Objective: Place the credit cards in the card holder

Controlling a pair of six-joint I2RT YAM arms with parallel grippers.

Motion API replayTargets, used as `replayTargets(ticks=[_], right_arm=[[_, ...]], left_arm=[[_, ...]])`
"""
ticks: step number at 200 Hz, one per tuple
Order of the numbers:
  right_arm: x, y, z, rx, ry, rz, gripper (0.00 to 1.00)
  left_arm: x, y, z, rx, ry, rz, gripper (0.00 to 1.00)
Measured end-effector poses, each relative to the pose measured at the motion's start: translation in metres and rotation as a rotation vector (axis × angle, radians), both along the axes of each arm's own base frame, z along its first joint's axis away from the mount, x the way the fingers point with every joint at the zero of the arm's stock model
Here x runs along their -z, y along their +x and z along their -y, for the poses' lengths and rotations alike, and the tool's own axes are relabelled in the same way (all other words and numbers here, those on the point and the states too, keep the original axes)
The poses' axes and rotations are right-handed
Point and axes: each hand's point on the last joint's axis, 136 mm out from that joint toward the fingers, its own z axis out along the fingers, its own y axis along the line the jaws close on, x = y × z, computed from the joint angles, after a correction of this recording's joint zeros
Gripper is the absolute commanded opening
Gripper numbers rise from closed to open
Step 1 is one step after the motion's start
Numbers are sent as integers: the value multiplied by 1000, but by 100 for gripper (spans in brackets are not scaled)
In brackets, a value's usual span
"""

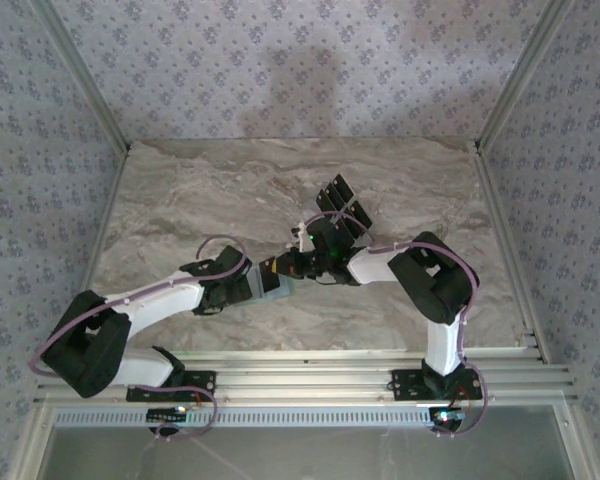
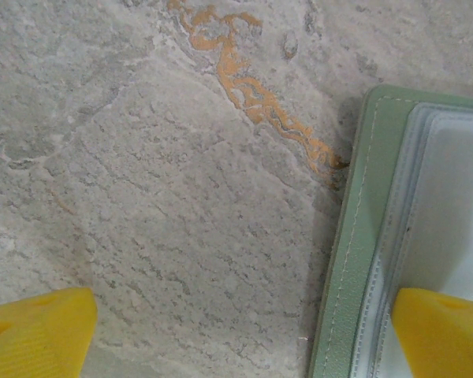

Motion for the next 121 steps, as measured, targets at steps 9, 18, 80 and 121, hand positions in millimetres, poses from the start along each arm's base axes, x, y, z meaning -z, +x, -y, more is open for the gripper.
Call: replayTargets(ticks=[9, 18, 80, 121], right_arm=[[1, 0, -1, -3, 1, -1, 0], [5, 0, -1, -4, -2, -6, 0], [16, -1, -4, -7, -1, -30, 0], [17, -1, -5, -6, 3, -31, 0]], left_arm=[[0, 0, 0, 0, 0, 0, 97], [0, 0, 0, 0, 0, 0, 97], [1, 0, 1, -2, -1, 0, 97], [1, 0, 1, -3, -2, 1, 97]])
